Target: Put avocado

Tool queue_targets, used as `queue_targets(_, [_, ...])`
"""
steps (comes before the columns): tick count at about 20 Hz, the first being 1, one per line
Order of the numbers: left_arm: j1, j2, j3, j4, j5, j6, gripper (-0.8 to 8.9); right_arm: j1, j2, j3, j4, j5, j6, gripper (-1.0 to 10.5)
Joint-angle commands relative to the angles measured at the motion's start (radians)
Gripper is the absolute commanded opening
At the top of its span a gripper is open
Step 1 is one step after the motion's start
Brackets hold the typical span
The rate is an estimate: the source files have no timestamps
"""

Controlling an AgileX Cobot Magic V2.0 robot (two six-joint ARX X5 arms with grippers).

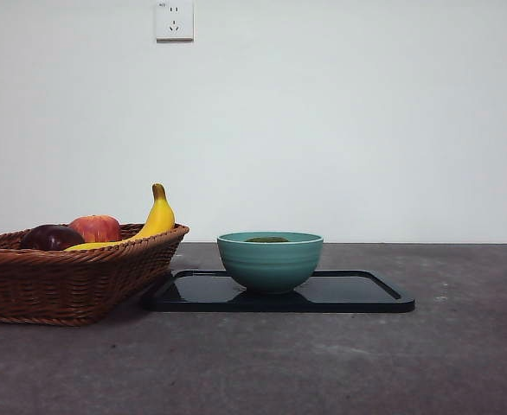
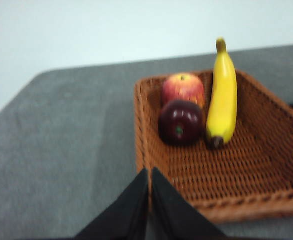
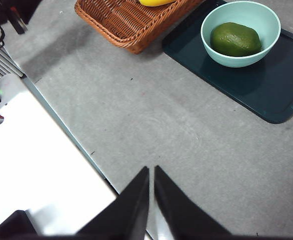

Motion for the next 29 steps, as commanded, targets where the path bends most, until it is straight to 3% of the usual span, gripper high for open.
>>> queue_targets(1, [0.001, 0.0, -0.021, -0.011, -0.001, -0.023, 0.1, 0.01, 0.004, 0.005, 0.011, -0.001, 0.003, 0.1])
queue_targets(18, [0.001, 0.0, -0.021, -0.009, -0.001, -0.022, 0.1, 0.007, 0.003, 0.005, 0.009, -0.002, 0.006, 0.1])
queue_targets(21, [0.001, 0.0, -0.021, -0.009, -0.001, -0.022, 0.09, -0.095, -0.037, -0.006, 0.056, 0.001, -0.05, 0.1])
queue_targets(23, [0.001, 0.0, -0.021, -0.009, -0.001, -0.022, 0.1, -0.222, -0.103, -0.072, 0.19, -0.002, -0.049, 0.1])
queue_targets(29, [0.001, 0.0, -0.021, -0.009, -0.001, -0.022, 0.09, -0.547, -0.376, -0.462, 0.62, -0.001, -0.058, 0.1])
